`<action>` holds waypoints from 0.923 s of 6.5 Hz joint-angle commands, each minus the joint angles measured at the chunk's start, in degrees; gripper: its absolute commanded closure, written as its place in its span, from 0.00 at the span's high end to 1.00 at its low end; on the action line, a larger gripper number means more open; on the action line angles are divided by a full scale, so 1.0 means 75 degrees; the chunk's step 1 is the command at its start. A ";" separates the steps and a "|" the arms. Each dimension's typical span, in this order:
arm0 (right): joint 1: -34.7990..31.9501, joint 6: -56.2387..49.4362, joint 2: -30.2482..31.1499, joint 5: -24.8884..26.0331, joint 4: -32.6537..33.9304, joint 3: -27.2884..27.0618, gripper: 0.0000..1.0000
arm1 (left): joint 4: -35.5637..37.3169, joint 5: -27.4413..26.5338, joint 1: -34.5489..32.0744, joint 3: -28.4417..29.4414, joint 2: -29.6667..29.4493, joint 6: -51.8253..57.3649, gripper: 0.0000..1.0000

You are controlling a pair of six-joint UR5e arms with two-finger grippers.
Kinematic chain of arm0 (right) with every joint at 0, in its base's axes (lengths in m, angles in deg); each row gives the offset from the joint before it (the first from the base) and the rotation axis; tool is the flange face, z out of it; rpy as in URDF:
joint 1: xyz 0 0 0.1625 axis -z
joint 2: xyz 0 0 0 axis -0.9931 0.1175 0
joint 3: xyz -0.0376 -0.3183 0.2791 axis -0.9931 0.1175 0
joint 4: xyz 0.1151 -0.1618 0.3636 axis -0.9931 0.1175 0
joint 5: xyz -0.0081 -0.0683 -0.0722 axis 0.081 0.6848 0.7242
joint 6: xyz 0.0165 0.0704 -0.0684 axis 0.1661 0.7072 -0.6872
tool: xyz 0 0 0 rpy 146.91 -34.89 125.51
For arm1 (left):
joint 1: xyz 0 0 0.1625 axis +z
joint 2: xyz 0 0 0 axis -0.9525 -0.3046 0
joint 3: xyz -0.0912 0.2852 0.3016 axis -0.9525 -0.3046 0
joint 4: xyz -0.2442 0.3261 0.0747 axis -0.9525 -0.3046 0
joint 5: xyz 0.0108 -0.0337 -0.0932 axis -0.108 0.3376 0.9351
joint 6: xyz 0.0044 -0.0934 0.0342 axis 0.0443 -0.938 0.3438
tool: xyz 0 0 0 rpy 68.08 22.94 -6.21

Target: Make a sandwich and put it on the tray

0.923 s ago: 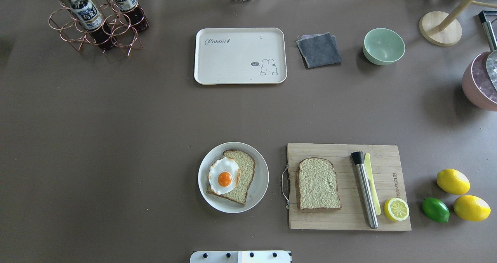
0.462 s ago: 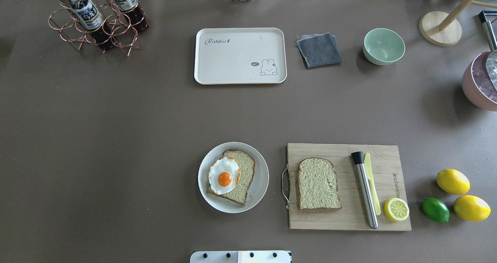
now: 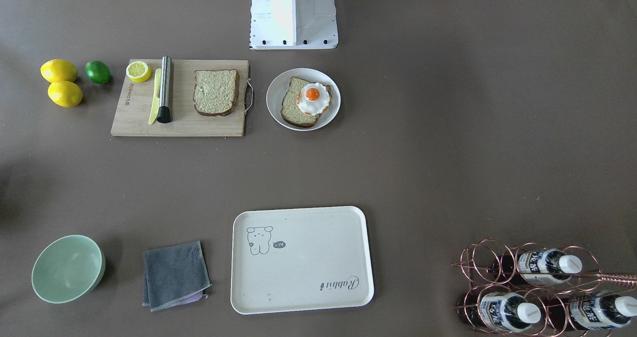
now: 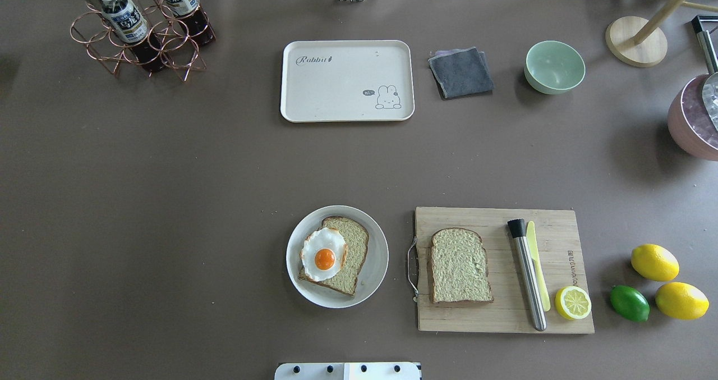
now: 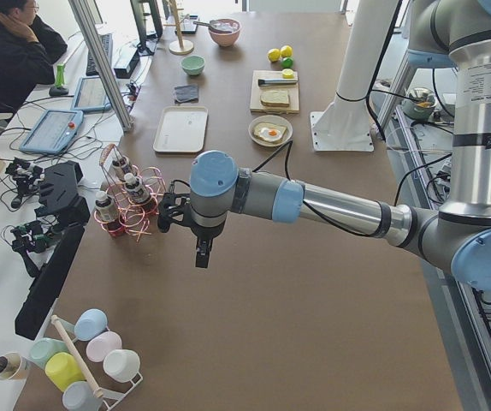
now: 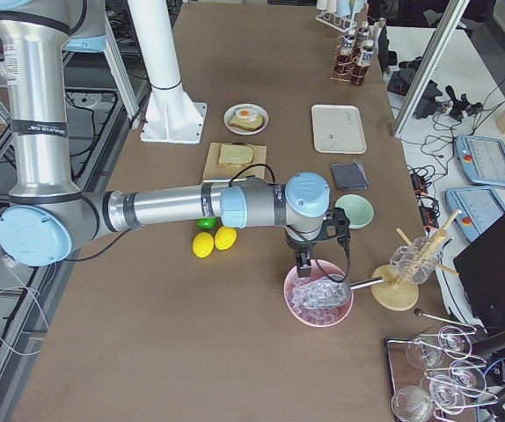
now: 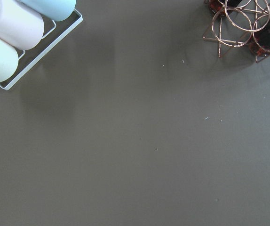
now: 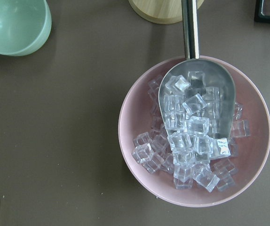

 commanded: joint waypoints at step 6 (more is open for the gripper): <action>0.2380 0.5618 -0.1049 -0.0473 -0.2983 -0.0961 1.00 | -0.2142 -0.1044 0.4378 -0.0950 -0.2762 -0.7572 0.98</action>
